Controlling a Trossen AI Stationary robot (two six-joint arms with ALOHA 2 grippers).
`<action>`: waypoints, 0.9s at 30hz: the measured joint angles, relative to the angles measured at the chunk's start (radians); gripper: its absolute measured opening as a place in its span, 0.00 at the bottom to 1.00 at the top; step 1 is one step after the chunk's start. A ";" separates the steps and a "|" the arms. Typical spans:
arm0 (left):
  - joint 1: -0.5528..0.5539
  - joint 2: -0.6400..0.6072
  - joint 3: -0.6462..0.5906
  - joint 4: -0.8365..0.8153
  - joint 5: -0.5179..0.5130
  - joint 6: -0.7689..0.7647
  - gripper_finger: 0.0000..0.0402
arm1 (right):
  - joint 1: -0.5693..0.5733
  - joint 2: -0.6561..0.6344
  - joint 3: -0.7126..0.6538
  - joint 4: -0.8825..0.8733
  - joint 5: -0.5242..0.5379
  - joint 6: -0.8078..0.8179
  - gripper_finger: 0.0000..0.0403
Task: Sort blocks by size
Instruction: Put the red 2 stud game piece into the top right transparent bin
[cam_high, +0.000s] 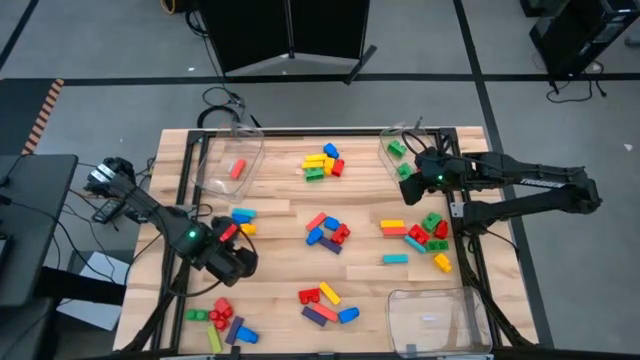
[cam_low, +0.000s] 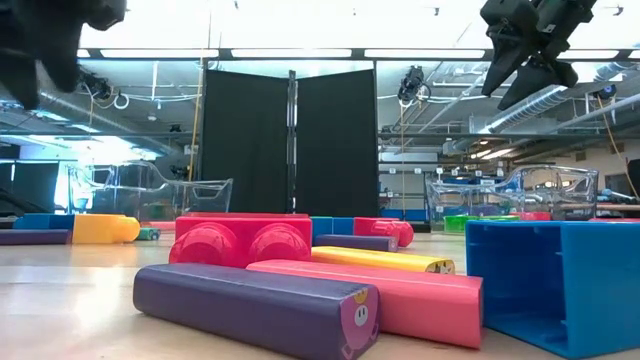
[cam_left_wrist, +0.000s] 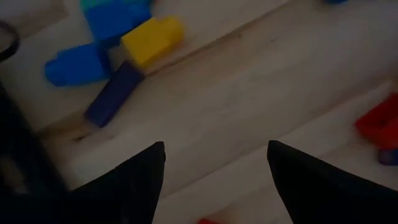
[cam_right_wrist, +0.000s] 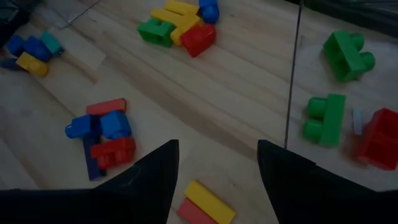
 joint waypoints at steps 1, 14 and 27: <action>0.000 0.000 -0.006 0.034 -0.030 0.044 0.72 | 0.000 0.000 0.000 0.000 0.000 -0.001 0.56; 0.105 0.197 0.047 0.563 -0.102 0.879 0.72 | 0.000 0.000 0.000 0.008 -0.001 -0.002 0.56; 0.160 0.481 0.231 0.613 0.072 1.159 0.72 | 0.000 0.000 0.000 0.007 -0.011 0.001 0.56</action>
